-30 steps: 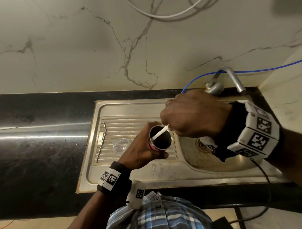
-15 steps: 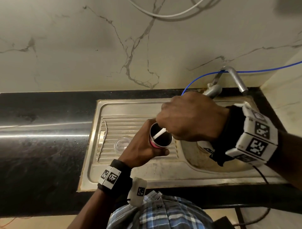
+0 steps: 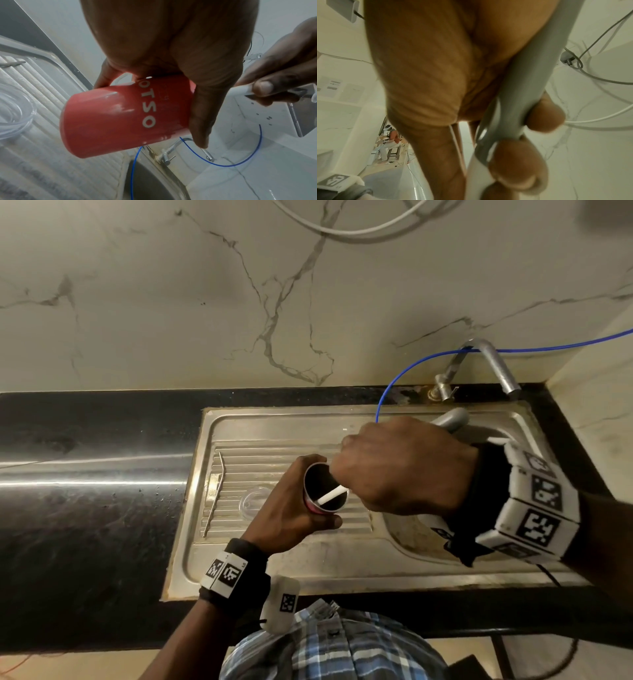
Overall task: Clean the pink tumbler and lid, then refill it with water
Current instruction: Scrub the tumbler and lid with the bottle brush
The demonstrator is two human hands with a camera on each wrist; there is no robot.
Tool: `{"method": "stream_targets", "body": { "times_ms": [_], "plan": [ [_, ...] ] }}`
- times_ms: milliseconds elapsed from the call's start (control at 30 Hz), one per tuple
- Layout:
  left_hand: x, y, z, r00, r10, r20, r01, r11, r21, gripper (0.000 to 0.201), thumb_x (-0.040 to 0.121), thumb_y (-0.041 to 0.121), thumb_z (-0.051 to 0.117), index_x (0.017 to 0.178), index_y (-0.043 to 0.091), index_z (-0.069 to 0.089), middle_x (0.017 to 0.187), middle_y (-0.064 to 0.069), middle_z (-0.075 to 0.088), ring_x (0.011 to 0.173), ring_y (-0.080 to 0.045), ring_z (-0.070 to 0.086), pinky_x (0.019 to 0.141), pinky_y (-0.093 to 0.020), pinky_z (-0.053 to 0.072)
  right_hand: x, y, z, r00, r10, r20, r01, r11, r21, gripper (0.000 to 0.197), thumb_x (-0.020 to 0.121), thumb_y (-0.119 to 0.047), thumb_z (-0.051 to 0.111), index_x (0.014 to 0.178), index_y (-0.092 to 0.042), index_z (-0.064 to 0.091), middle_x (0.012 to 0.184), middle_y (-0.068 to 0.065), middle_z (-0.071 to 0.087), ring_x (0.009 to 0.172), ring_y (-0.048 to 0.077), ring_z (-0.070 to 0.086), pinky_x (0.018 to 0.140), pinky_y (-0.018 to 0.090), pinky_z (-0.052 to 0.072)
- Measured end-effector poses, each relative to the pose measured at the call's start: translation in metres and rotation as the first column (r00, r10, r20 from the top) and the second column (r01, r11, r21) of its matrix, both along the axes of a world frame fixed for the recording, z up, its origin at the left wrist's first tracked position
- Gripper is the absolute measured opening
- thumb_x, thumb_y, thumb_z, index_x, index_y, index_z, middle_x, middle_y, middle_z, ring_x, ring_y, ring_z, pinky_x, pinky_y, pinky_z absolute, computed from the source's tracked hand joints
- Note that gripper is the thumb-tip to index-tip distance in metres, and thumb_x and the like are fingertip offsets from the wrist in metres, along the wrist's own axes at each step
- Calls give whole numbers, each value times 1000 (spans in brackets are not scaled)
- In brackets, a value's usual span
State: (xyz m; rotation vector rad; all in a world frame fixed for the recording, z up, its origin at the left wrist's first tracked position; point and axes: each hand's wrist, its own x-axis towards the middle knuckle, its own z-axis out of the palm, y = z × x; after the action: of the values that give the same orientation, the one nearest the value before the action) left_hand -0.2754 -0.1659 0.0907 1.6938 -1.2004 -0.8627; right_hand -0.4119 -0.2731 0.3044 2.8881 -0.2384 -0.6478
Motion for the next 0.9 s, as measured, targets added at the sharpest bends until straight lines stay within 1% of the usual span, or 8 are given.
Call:
{"method": "stream_targets", "body": {
  "times_ms": [133, 200, 267, 467, 633, 733, 800, 900],
  "plan": [
    [4, 2, 1, 1000, 16, -20, -16, 1000, 0, 93, 68, 26, 99, 143, 31, 44, 134, 6, 65, 124, -15, 65, 102, -43, 56, 0, -5, -5, 998, -33, -53, 37, 997, 65, 15, 108, -26, 44, 93, -26, 40, 79, -5, 34, 71, 15, 42, 52, 24, 22],
    [7, 3, 2, 1000, 14, -11, -14, 1000, 3, 93, 68, 26, 99, 144, 29, 45, 132, 6, 66, 123, -16, 65, 102, -45, 56, -4, -12, -3, 997, -58, -49, 61, 996, 65, 23, 107, -28, 44, 84, -26, 42, 77, -8, 33, 65, 8, 36, 52, 24, 24],
    [13, 4, 1, 1000, 17, -9, -17, 1000, 15, 92, 69, 18, 100, 143, 24, 45, 127, 8, 68, 121, -16, 66, 102, -44, 56, -7, -21, 6, 996, -89, -14, 90, 995, 40, 34, 105, -32, 46, 74, -27, 34, 77, -9, 35, 65, 7, 37, 51, 27, 27],
    [26, 5, 1, 1000, -2, 29, 1, 1000, 14, 90, 69, 12, 100, 141, 19, 47, 124, 12, 70, 120, -12, 66, 102, -38, 56, -10, -26, 9, 995, -102, 24, 100, 994, 53, 40, 105, -34, 47, 70, -27, 28, 76, -8, 35, 63, 6, 36, 51, 28, 27],
    [17, -3, 2, 998, 6, 63, -6, 1000, 5, 96, 65, 35, 99, 145, 27, 46, 134, 7, 62, 124, -14, 62, 103, -46, 55, -9, -16, -12, 994, -99, -55, 104, 991, 87, 15, 108, -24, 38, 94, -30, 40, 81, -6, 32, 82, 19, 44, 69, 34, 37],
    [9, -7, 3, 999, 6, 35, -6, 1000, -4, 96, 67, 29, 101, 144, 27, 46, 133, 6, 64, 122, -14, 64, 101, -42, 56, -11, -17, -26, 993, -96, -74, 105, 987, 125, 20, 108, -22, 36, 110, -24, 55, 94, -2, 40, 86, 20, 46, 73, 36, 45],
    [3, -10, 2, 999, 14, 33, -14, 1000, 1, 96, 66, 26, 102, 144, 28, 46, 131, 9, 66, 121, -11, 64, 100, -38, 57, -15, -23, -34, 990, -120, -67, 128, 984, 127, 20, 108, -23, 36, 110, -24, 56, 90, -4, 39, 84, 19, 46, 76, 38, 49],
    [-1, -14, 1, 999, 45, 29, -45, 999, -6, 96, 64, 26, 104, 142, 30, 48, 128, 15, 67, 119, -6, 64, 96, -26, 54, -25, -41, -44, 977, -214, -27, 215, 962, 167, 18, 105, -34, 45, 108, -28, 61, 86, -8, 47, 84, 20, 54, 70, 35, 43]
  ]
}}
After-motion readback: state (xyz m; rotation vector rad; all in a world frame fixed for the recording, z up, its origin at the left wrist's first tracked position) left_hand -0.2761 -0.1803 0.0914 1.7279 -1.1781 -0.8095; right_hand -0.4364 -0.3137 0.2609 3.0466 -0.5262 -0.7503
